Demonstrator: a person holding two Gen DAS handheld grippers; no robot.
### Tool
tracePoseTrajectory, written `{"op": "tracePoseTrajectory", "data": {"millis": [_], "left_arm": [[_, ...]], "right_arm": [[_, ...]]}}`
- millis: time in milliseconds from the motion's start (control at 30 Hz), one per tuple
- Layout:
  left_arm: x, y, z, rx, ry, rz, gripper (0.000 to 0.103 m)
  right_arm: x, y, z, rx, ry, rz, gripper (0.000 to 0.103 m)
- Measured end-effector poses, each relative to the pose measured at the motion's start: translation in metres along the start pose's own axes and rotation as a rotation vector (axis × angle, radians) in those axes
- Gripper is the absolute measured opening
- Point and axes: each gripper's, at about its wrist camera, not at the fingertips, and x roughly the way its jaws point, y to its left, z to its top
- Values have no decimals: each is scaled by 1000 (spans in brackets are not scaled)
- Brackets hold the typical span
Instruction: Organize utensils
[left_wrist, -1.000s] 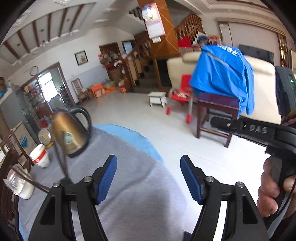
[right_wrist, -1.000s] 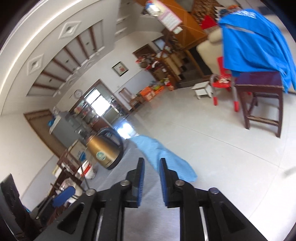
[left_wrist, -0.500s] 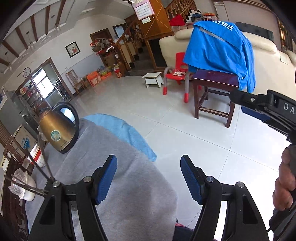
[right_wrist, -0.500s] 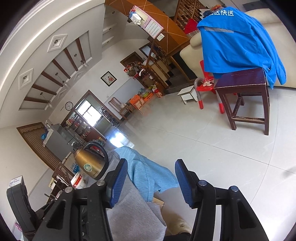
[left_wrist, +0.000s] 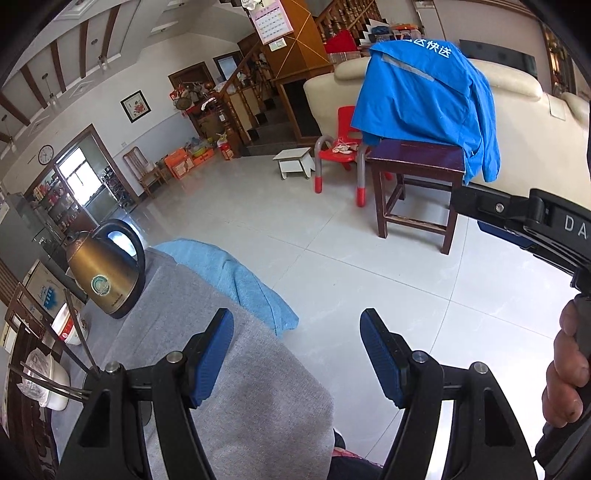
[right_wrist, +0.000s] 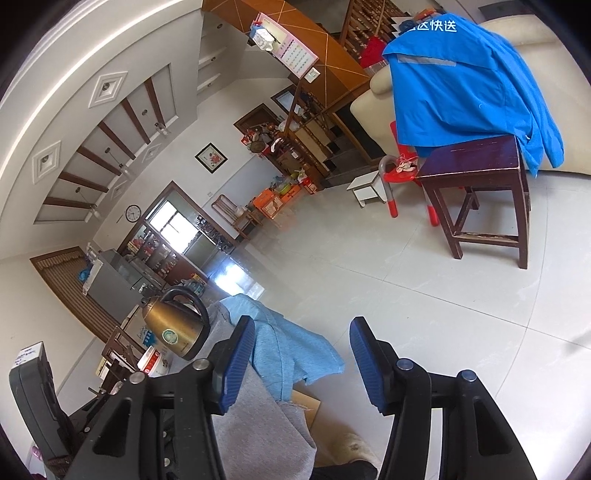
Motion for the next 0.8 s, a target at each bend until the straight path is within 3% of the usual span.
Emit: {"op": "tracePoseTrajectory", "data": {"millis": [400, 800], "left_arm": [[-5, 19, 0, -39, -15, 57, 72], [-1, 30, -7, -71, 4, 56, 72]], "right_arm": [[-6, 9, 0, -28, 14, 24, 58], [-1, 23, -1, -53, 31, 39, 58]]}}
